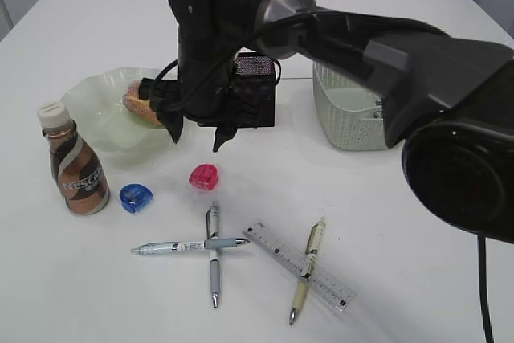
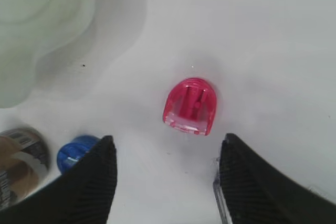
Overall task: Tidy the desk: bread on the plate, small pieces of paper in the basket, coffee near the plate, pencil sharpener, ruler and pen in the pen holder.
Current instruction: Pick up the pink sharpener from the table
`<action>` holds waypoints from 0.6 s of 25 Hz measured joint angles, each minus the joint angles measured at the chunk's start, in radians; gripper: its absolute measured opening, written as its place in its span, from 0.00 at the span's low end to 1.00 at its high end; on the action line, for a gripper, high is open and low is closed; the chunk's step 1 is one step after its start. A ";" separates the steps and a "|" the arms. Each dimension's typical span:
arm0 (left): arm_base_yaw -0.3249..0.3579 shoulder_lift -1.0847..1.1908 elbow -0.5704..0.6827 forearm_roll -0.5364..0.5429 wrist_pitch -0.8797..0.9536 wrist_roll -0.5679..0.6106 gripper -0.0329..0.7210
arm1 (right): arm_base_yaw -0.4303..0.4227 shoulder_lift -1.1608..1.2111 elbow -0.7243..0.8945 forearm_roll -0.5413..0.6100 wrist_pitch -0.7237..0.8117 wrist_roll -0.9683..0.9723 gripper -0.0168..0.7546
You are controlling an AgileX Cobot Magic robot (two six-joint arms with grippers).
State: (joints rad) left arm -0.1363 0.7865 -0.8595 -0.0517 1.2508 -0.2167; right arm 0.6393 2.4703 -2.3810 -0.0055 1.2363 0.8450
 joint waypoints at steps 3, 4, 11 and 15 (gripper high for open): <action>0.000 0.000 0.000 0.000 0.000 0.000 0.61 | 0.000 0.021 0.000 -0.010 0.002 0.008 0.61; 0.000 0.000 0.000 0.000 0.000 0.000 0.61 | 0.000 0.023 0.000 -0.017 0.002 0.010 0.61; 0.000 -0.002 0.000 0.000 0.000 0.002 0.61 | 0.000 0.058 -0.001 -0.041 0.002 0.014 0.61; 0.000 -0.002 0.000 0.000 0.000 0.004 0.61 | 0.000 0.082 -0.001 -0.029 0.002 0.016 0.61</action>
State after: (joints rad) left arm -0.1363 0.7848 -0.8595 -0.0517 1.2508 -0.2132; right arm 0.6393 2.5519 -2.3825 -0.0343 1.2380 0.8608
